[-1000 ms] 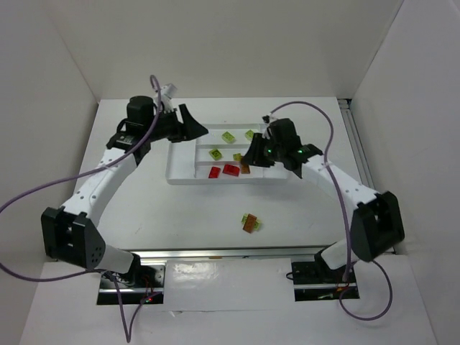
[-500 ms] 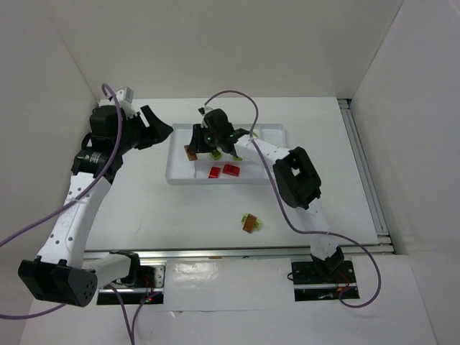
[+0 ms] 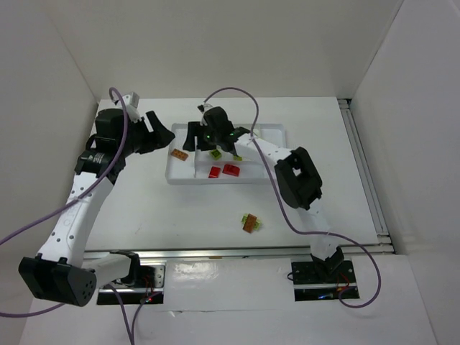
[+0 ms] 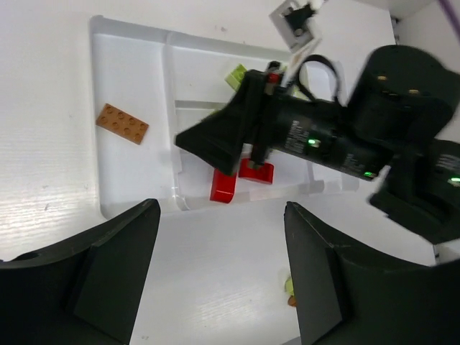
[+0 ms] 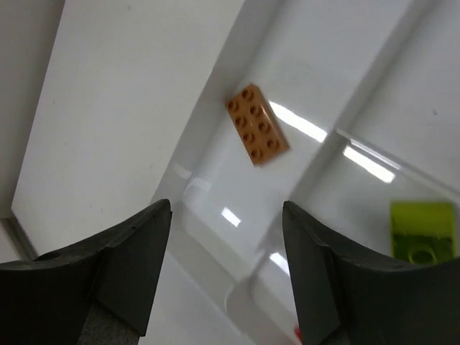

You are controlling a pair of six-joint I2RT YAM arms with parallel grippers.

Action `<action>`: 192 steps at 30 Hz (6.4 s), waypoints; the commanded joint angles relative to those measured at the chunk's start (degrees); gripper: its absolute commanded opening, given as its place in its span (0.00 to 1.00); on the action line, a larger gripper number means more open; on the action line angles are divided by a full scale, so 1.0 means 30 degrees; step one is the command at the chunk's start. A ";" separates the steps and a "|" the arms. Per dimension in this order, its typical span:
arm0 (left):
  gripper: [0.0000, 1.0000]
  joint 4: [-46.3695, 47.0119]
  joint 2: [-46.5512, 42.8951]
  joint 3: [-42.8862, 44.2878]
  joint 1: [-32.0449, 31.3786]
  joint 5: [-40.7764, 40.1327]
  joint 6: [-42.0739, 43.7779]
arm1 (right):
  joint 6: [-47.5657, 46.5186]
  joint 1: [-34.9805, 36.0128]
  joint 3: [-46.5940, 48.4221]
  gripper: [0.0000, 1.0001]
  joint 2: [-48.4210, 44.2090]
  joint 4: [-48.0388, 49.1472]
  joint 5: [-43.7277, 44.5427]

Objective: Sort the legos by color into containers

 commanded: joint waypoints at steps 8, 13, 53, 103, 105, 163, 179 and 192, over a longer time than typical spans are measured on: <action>0.81 0.0665 0.3267 -0.1396 -0.6799 -0.1090 0.1863 | 0.1104 -0.2188 -1.5492 0.72 -1.6790 -0.1674 0.7026; 0.83 0.1459 0.4847 -0.2129 -1.1683 -0.2026 0.0340 | 0.3622 -0.3302 -1.8542 0.81 -2.2178 -0.7262 1.1213; 0.56 -0.2642 1.4578 0.3467 -1.8964 -0.8474 -0.4233 | 0.4153 -0.4857 -2.0568 0.78 -2.7054 -1.0147 1.1515; 0.68 0.0698 1.2730 0.0332 -1.5976 0.0195 0.8306 | 0.3801 -0.4857 -2.0920 0.78 -2.6527 -1.0001 1.0226; 0.68 0.0698 1.2732 0.0158 -1.5975 0.0461 0.8482 | 0.3801 -0.4857 -2.0920 0.78 -2.6351 -1.0001 1.0226; 0.00 0.1518 1.0742 0.0217 -1.4865 0.1542 0.8277 | 0.2253 -0.4857 -2.1271 0.78 -2.7523 -0.9417 0.7945; 0.00 0.5120 0.5146 -0.2363 -0.9442 1.0832 0.7955 | 0.5574 -0.8457 -2.4341 0.84 -2.6585 0.2021 -1.1876; 0.00 0.5004 0.4148 -0.2363 -1.0175 0.8694 0.8482 | 0.9780 -0.8902 -2.3822 0.88 -2.2515 0.6378 -1.7223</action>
